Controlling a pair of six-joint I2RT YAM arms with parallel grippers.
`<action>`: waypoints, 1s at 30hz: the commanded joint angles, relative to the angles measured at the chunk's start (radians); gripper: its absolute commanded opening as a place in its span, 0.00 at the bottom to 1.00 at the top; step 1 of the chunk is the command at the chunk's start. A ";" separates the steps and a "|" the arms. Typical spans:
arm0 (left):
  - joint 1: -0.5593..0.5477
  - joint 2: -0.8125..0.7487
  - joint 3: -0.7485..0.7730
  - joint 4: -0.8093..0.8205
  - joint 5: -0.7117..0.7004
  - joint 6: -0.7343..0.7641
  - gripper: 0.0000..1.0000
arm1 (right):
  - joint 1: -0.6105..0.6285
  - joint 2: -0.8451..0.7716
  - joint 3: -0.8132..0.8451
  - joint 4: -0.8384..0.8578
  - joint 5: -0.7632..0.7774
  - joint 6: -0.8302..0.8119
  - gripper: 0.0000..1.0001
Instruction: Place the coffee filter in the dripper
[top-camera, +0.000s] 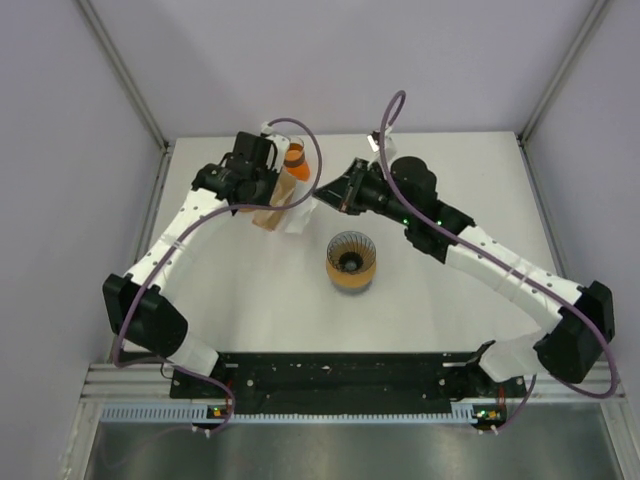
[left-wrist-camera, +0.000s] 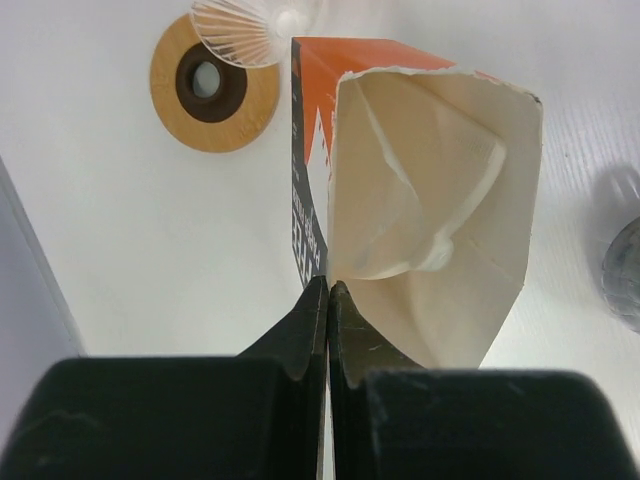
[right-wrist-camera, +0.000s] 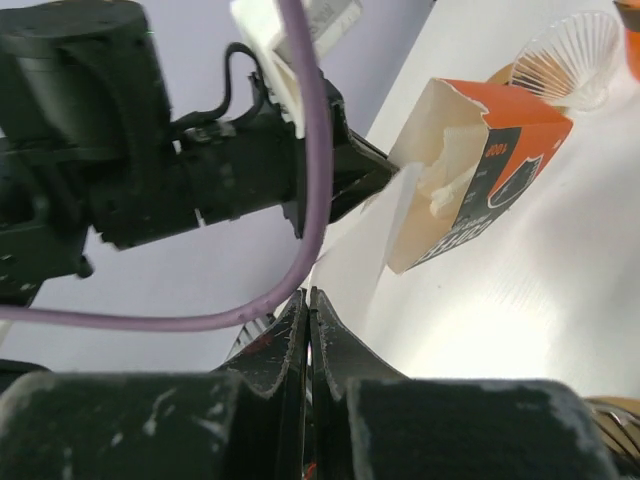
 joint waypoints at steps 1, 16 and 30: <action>0.016 0.006 -0.033 0.059 0.059 -0.019 0.00 | -0.023 -0.133 -0.013 -0.068 0.011 -0.029 0.00; 0.092 0.126 -0.080 0.007 0.188 -0.022 0.00 | -0.135 -0.227 0.052 -0.470 -0.051 -0.161 0.00; 0.129 0.140 -0.054 0.004 0.254 -0.037 0.64 | -0.135 -0.216 0.062 -0.477 -0.048 -0.170 0.00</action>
